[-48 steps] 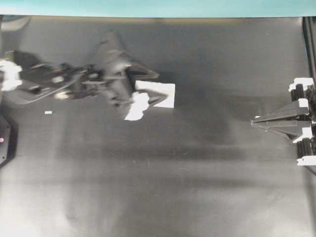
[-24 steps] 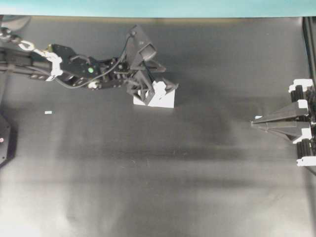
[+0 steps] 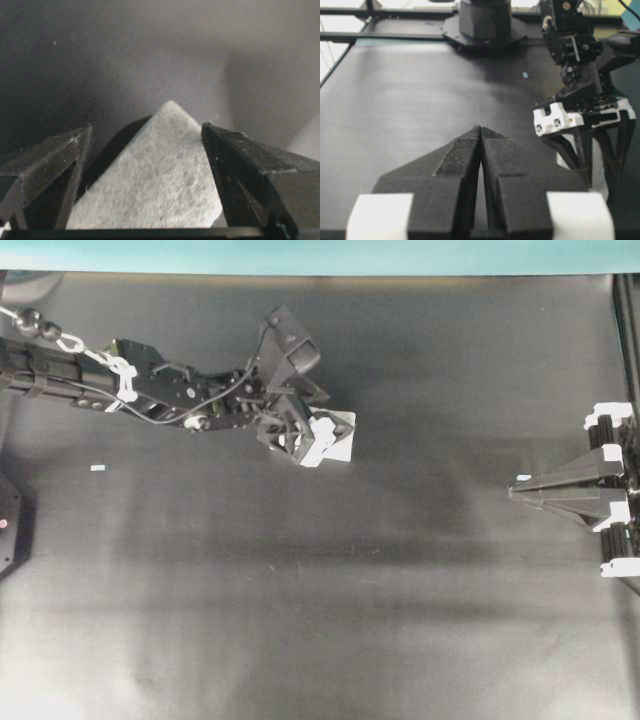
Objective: Push the sponge with the left arm to wipe the table.
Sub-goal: 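Lower the left gripper onto the white sponge and grip it, then push the sponge with the left gripper toward the near-left table area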
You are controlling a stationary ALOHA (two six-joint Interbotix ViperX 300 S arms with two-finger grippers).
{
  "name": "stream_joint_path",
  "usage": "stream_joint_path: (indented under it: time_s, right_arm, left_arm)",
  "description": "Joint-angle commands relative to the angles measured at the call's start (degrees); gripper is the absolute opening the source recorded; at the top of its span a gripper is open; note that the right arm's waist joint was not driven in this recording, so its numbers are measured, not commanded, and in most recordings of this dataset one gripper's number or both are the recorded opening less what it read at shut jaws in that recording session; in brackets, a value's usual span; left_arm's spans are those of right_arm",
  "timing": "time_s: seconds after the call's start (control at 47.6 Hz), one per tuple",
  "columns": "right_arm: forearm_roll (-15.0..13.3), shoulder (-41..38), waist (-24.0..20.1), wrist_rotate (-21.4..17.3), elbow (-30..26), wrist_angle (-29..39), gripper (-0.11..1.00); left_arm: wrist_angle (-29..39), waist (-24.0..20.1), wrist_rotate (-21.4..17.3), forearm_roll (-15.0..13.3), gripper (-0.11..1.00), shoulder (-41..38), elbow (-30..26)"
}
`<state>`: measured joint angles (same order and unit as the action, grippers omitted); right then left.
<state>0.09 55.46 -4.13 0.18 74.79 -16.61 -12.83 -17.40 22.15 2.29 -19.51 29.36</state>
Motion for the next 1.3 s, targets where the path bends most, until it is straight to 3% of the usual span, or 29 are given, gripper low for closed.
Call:
stream_joint_path:
  time_s: [0.0, 0.357, 0.861, 1.281]
  right_arm:
    - [0.0, -0.3, 0.0, 0.4, -0.1, -0.5, -0.01]
    - [0.0, 0.0, 0.0, 0.4, 0.5, -0.6, -0.01]
    - [0.0, 2.1, 0.0, 0.4, 1.4, -0.5, -0.01]
    - [0.1, 2.7, 0.0, 0.4, 1.9, -0.4, -0.01]
  left_arm:
    - [-0.3, 0.7, 0.1, 0.1, 0.85, 0.4, 0.5]
    - [3.0, 3.3, 0.6, 0.2, 0.85, 2.2, 2.7]
    - [5.0, 4.5, 3.1, 0.2, 0.85, 8.5, 11.1]
    - [6.5, 7.1, 3.5, 0.2, 0.85, 9.8, 12.6]
